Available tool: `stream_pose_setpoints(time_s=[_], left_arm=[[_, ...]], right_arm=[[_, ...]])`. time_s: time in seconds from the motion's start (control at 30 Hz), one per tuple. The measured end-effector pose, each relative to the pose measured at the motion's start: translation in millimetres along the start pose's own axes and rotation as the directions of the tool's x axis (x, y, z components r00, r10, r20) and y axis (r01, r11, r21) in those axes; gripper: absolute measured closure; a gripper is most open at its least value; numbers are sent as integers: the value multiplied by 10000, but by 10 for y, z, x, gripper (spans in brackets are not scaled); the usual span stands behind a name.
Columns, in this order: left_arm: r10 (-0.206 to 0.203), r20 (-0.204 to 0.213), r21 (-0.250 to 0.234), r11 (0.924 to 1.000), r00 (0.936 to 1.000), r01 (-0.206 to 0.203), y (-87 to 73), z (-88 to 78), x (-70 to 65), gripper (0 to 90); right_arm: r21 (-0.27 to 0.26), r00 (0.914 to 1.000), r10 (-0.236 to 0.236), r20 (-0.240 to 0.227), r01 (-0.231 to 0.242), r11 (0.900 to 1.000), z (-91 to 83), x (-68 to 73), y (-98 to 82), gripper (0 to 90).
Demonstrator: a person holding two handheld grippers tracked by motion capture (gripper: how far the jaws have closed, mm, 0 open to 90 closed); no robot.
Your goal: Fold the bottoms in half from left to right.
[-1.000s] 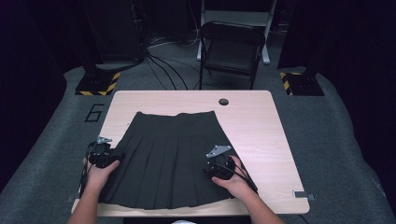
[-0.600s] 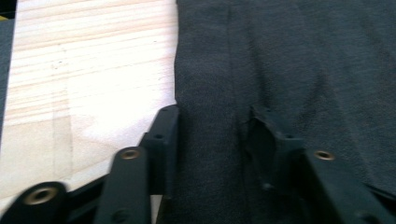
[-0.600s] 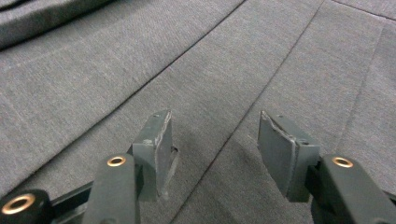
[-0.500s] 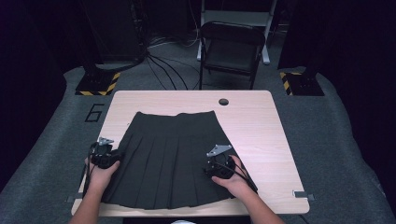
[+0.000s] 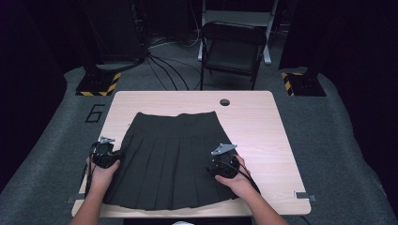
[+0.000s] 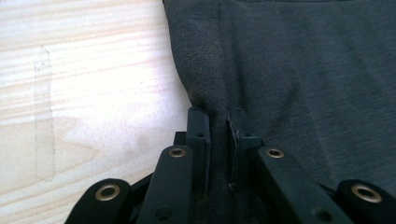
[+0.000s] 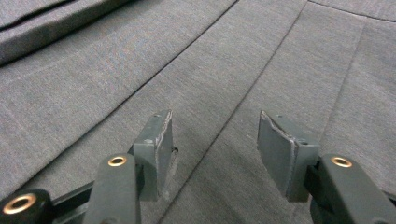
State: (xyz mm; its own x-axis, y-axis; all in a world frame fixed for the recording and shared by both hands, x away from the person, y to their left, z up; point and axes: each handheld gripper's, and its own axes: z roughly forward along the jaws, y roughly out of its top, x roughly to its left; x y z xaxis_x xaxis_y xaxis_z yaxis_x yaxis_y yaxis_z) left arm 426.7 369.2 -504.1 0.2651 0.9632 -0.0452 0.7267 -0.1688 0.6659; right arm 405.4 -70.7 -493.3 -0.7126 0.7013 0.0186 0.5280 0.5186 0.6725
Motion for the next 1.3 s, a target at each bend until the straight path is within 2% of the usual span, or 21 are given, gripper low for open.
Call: stream_pose_setpoints(time_s=[0.07, 0.1, 0.23, 0.3, 0.33, 0.4, 0.43, 0.6, 0.73, 0.77, 0.87, 1.1, 1.13, 1.2, 1.23, 1.27, 1.3], left_arm=[[-8, -14, -138, 9999, 10000, 8, 11, -15, -5, 814], [1, -32, -149, 9999, 10000, -2, 42, -58, -17, 816], [-83, 137, -235, 9997, 9999, 86, 67, -103, -49, 818], [59, 167, -281, 9996, 9998, -54, 87, -130, -91, 819], [3, 187, -455, 9990, 9998, 6, 111, -150, -145, 820], [90, 176, -488, 9988, 9998, -81, 121, -164, -161, 820], [271, 131, -544, 9982, 9995, -263, 143, -189, -193, 820], [561, 114, -573, 9968, 9984, -553, 199, -249, -273, 821], [665, 217, -454, 9968, 9975, -655, 231, -282, -313, 821], [694, 234, -391, 9969, 9973, -685, 242, -295, -326, 821], [651, 248, -540, 9965, 9976, -637, 265, -309, -369, 821], [1002, 432, -504, 9939, 9940, -980, 331, -358, -500, 822], [1159, 436, -562, 9920, 9923, -1134, 351, -381, -565, 822], [1286, 444, -571, 9904, 9907, -1260, 366, -397, -597, 822], [1498, 495, -576, 9875, 9875, -1469, 395, -424, -660, 822], [1498, 495, -576, 9875, 9875, -1469, 395, -424, -660, 822], [1559, 480, -658, 9861, 9866, -1526, 413, -436, -720, 822]], right_arm=[[59, 9999, 98, 34, -98, 9999, -4, 1, -7, 451], [82, 10000, -29, 21, 29, 10000, 3, -17, -22, 452], [182, 9999, 43, 92, -45, 9998, 23, -34, -45, 451], [237, 9999, 48, 98, -50, 9997, 25, -52, -58, 450], [226, 9998, 58, 171, -62, 9997, 29, -62, -68, 450], [243, 9997, 111, 225, -116, 9996, 30, -65, -71, 449], [265, 9995, 110, 295, -118, 9996, 36, -70, -82, 449], [276, 9991, 111, 414, -123, 9995, 46, -100, -89, 449], [234, 9987, 236, 459, -247, 9994, 59, -126, -95, 450], [354, 9982, 379, 470, -396, 9986, 70, -129, -102, 450], [287, 9981, 223, 576, -239, 9993, 99, -132, -106, 450], [245, 9984, 123, 547, -137, 9996, 111, -127, -105, 450], [208, 9981, 84, 603, -97, 9997, 114, -125, -108, 450], [203, 9980, 59, 628, -72, 9998, 117, -123, -109, 450], [235, 9981, 59, 606, -73, 9997, 115, -120, -109, 450], [235, 9981, 59, 606, -73, 9997, 115, -120, -109, 450], [207, 9979, 40, 645, -53, 9998, 119, -113, -109, 450]])
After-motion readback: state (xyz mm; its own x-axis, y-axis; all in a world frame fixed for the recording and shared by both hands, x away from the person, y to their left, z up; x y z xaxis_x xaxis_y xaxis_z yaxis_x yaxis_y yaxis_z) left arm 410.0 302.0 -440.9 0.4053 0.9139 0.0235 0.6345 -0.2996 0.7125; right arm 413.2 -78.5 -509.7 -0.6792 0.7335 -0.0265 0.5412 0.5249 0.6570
